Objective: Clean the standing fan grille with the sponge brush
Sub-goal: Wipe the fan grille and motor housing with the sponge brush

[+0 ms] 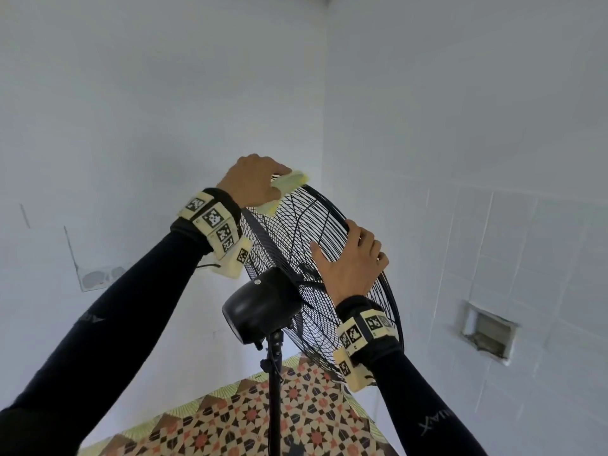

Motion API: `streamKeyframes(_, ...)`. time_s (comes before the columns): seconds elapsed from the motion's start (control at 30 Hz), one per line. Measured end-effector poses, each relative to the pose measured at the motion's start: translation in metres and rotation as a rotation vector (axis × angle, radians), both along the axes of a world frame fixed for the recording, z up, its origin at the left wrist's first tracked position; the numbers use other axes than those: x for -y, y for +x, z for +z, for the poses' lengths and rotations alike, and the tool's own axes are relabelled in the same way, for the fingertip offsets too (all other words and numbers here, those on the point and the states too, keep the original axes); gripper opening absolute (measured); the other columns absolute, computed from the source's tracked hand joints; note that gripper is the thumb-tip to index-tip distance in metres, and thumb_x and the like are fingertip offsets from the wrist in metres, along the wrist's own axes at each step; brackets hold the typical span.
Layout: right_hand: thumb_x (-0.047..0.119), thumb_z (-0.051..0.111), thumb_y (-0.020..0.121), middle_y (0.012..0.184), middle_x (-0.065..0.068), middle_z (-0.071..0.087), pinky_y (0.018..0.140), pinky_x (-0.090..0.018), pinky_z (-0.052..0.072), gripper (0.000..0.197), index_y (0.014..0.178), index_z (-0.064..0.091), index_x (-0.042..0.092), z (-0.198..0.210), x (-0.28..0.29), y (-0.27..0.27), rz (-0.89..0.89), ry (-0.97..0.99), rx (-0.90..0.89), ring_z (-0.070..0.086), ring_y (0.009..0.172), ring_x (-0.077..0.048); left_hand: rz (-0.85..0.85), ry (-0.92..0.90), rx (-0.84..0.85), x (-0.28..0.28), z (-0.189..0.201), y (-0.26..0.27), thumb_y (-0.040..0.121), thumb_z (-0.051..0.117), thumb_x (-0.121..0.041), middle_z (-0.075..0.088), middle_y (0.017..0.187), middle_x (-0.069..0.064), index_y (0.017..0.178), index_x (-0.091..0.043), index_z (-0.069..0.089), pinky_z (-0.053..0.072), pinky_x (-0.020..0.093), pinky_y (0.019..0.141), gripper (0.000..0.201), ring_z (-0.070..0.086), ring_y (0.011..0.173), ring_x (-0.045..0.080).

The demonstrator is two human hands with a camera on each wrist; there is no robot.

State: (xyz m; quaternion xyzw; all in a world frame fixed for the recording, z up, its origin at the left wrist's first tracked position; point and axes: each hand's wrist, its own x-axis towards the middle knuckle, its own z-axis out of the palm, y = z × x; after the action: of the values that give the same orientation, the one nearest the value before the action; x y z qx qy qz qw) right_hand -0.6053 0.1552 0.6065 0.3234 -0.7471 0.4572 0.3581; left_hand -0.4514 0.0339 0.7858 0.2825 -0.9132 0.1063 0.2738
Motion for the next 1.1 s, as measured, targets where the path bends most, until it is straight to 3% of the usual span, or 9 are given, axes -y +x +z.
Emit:
streamKeyframes(0.23, 0.072, 0.062, 0.079, 0.124, -0.006, 0.059, 0.09, -0.047, 0.038, 0.076, 0.135, 0.052, 0.021, 0.004, 0.003, 0.006, 0.018, 0.01, -0.008, 0.052, 0.11, -0.028, 0.264, -0.078, -0.08, 0.011, 0.024, 0.008, 0.1, 0.057, -0.013, 0.066, 0.125, 0.017, 0.145, -0.02, 0.058, 0.053, 0.044, 0.091, 0.045, 0.064, 0.11, 0.039)
streamKeyframes(0.33, 0.071, 0.062, 0.08, 0.126, -0.006, 0.058, 0.09, -0.047, 0.038, 0.076, 0.136, 0.051, 0.022, 0.001, 0.0, 0.002, 0.014, 0.017, 0.007, 0.051, 0.111, -0.028, 0.223, -0.062, 0.043, 0.008, 0.016, -0.001, 0.106, 0.051, -0.022, 0.068, 0.117, 0.016, 0.139, -0.014, 0.062, 0.048, 0.038, 0.081, 0.037, 0.064, 0.102, 0.036)
streamKeyframes(0.43, 0.071, 0.062, 0.08, 0.125, -0.007, 0.059, 0.09, -0.047, 0.039, 0.075, 0.135, 0.051, 0.021, 0.0, 0.0, 0.001, -0.007, 0.022, 0.005, 0.052, 0.111, -0.028, 0.081, 0.032, 0.087, -0.01, 0.029, -0.005, 0.1, 0.062, -0.018, 0.065, 0.133, 0.011, 0.149, -0.02, 0.055, 0.048, 0.037, 0.093, 0.049, 0.063, 0.112, 0.032)
streamKeyframes(0.57, 0.07, 0.063, 0.08, 0.124, -0.009, 0.059, 0.089, -0.047, 0.04, 0.075, 0.134, 0.052, 0.02, 0.002, 0.003, 0.005, 0.012, 0.018, -0.021, 0.052, 0.109, -0.03, -0.071, 0.202, 0.096, -0.03, 0.045, 0.001, 0.097, 0.065, -0.01, 0.059, 0.112, 0.003, 0.148, -0.018, 0.055, 0.056, 0.038, 0.09, 0.052, 0.065, 0.084, 0.023)
streamKeyframes(0.7, 0.069, 0.063, 0.079, 0.125, -0.009, 0.058, 0.091, -0.049, 0.04, 0.075, 0.135, 0.051, 0.021, 0.004, -0.001, 0.006, 0.036, 0.029, 0.003, 0.052, 0.111, -0.03, 0.179, 0.012, 0.003, -0.016, 0.029, 0.004, 0.097, 0.063, -0.015, 0.059, 0.143, 0.011, 0.151, -0.022, 0.05, 0.047, 0.042, 0.1, 0.056, 0.057, 0.124, 0.035)
streamKeyframes(0.8, 0.069, 0.063, 0.08, 0.127, -0.01, 0.057, 0.094, -0.05, 0.04, 0.076, 0.136, 0.049, 0.02, 0.001, -0.003, 0.002, 0.039, 0.032, 0.017, 0.052, 0.114, -0.03, 0.058, -0.033, 0.079, -0.03, 0.015, -0.005, 0.099, 0.06, -0.017, 0.067, 0.132, 0.01, 0.145, -0.02, 0.058, 0.045, 0.032, 0.084, 0.046, 0.061, 0.102, 0.026)
streamKeyframes(0.9, 0.068, 0.062, 0.08, 0.127, -0.01, 0.057, 0.093, -0.05, 0.04, 0.076, 0.136, 0.05, 0.019, 0.002, -0.003, 0.002, 0.05, 0.034, 0.015, 0.051, 0.113, -0.031, -0.11, 0.0, 0.183, -0.045, 0.023, -0.006, 0.096, 0.066, -0.02, 0.064, 0.138, 0.004, 0.147, -0.025, 0.056, 0.04, 0.029, 0.088, 0.052, 0.058, 0.104, 0.019)
streamKeyframes(1.0, 0.065, 0.063, 0.08, 0.129, -0.01, 0.056, 0.094, -0.051, 0.039, 0.075, 0.137, 0.049, 0.019, 0.004, -0.003, 0.007, 0.086, 0.055, 0.017, 0.051, 0.114, -0.031, 0.083, -0.037, 0.006, -0.036, 0.03, 0.005, 0.096, 0.063, -0.019, 0.064, 0.136, 0.01, 0.148, -0.028, 0.054, 0.048, 0.037, 0.091, 0.054, 0.062, 0.112, 0.032)
streamKeyframes(1.1, 0.063, 0.063, 0.081, 0.136, -0.011, 0.051, 0.096, -0.053, 0.035, 0.076, 0.14, 0.044, 0.019, 0.009, -0.003, 0.009, 0.107, 0.106, 0.067, 0.046, 0.121, -0.032, 0.136, -0.013, 0.009, -0.03, 0.011, 0.009, 0.095, 0.06, -0.018, 0.069, 0.125, 0.013, 0.149, -0.028, 0.053, 0.047, 0.035, 0.08, 0.055, 0.06, 0.094, 0.029)
